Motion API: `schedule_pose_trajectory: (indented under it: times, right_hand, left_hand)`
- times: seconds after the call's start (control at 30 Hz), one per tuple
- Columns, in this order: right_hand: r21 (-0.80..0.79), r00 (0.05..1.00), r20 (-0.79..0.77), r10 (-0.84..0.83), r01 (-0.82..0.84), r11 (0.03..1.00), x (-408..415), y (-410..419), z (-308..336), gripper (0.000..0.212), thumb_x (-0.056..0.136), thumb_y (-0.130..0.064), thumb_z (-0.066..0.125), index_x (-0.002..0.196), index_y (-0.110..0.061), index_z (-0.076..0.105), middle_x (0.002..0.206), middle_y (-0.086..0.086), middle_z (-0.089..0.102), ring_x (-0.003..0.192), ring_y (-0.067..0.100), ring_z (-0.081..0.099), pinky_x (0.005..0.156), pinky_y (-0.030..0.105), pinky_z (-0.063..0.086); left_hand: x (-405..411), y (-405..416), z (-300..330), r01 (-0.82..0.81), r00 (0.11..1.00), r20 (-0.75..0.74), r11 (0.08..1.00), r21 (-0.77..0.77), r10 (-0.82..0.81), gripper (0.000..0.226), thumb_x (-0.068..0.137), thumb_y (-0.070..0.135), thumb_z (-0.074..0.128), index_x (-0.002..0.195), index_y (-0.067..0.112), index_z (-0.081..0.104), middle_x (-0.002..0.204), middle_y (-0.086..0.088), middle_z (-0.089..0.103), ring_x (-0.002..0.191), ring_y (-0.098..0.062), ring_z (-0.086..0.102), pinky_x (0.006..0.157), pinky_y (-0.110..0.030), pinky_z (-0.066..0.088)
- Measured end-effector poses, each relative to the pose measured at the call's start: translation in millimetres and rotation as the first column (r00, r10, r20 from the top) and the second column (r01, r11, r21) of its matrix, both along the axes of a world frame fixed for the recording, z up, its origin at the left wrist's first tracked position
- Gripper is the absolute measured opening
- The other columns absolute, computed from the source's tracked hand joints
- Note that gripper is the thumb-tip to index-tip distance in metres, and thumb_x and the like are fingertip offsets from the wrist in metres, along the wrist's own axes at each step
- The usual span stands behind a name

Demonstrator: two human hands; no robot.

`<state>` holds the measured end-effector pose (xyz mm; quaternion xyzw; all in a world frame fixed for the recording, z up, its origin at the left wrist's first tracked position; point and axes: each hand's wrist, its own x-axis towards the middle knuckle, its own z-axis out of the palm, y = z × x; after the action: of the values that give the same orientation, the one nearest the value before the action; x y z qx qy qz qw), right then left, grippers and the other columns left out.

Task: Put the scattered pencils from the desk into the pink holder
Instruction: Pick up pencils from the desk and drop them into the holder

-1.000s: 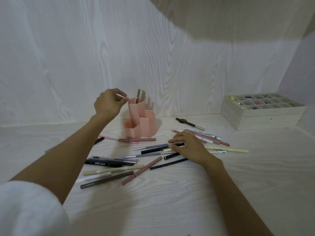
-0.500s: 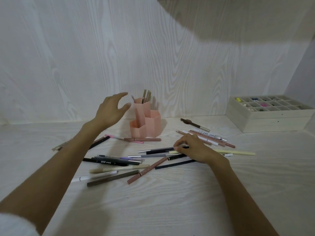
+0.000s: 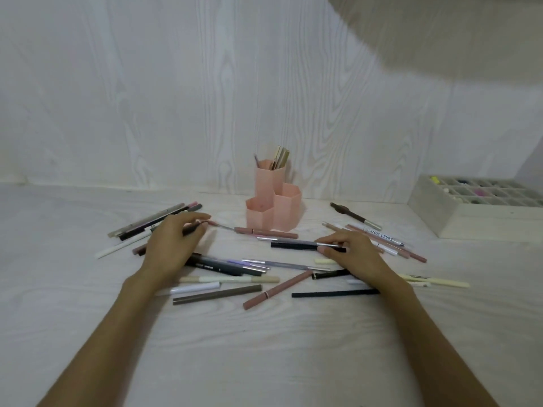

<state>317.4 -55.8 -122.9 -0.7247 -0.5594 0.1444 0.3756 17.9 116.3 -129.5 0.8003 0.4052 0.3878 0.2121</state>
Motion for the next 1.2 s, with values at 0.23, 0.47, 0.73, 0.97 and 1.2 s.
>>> schedule_pose_trajectory:
  times: [0.23,0.47,0.73,0.97,1.2]
  right_hand:
    - [0.119,0.995,-0.087,-0.037,0.048,0.992,-9,8,2,0.016,0.083,-0.031,0.069,0.097,-0.028,0.074,0.098,-0.010,0.069,0.097,-0.001,0.060,0.081,0.009,0.042]
    - [0.197,0.928,-0.368,-0.055,0.136,0.971,-6,3,12,0.013,0.080,-0.024,0.073,0.092,-0.022,0.075,0.056,-0.021,0.064,0.047,-0.004,0.053,0.047,0.003,0.036]
    - [0.172,0.865,-0.501,-0.035,0.139,0.975,-5,4,18,0.016,0.078,-0.022,0.072,0.094,-0.022,0.075,0.086,0.001,0.076,0.088,0.009,0.071,0.069,0.010,0.051]
    - [0.258,0.851,-0.524,-0.040,0.203,0.945,-10,4,32,0.020,0.082,-0.021,0.069,0.099,-0.012,0.073,0.082,-0.006,0.075,0.077,0.002,0.069,0.070,0.014,0.055]
    - [0.418,0.795,-0.606,0.033,0.283,0.864,-12,23,79,0.014,0.092,-0.026,0.057,0.100,-0.017,0.064,0.101,0.004,0.073,0.097,0.014,0.069,0.082,0.027,0.056]
  left_hand:
    - [-6,-14,12,0.215,0.976,0.059,0.965,-0.147,-0.209,0.013,0.072,0.050,0.073,0.081,0.040,0.073,0.085,0.025,0.068,0.071,0.004,0.057,0.066,-0.023,0.046]
    - [3,-35,22,0.441,0.854,-0.136,0.838,-0.322,-0.502,0.025,0.060,0.058,0.079,0.079,0.042,0.074,0.085,0.015,0.070,0.070,0.002,0.059,0.067,-0.027,0.048]
    - [9,-36,18,0.434,0.802,-0.322,0.861,-0.264,-0.503,0.016,0.068,0.053,0.076,0.084,0.052,0.070,0.089,0.028,0.062,0.088,0.001,0.055,0.078,-0.032,0.049]
    - [12,-32,13,0.469,0.793,-0.345,0.865,-0.181,-0.502,0.017,0.076,0.052,0.069,0.093,0.054,0.068,0.093,0.035,0.059,0.090,0.009,0.053,0.067,-0.015,0.039]
    - [15,-34,12,0.473,0.798,-0.350,0.869,-0.144,-0.492,0.018,0.083,0.041,0.066,0.098,0.052,0.067,0.095,0.029,0.060,0.094,0.009,0.050,0.067,-0.012,0.036]
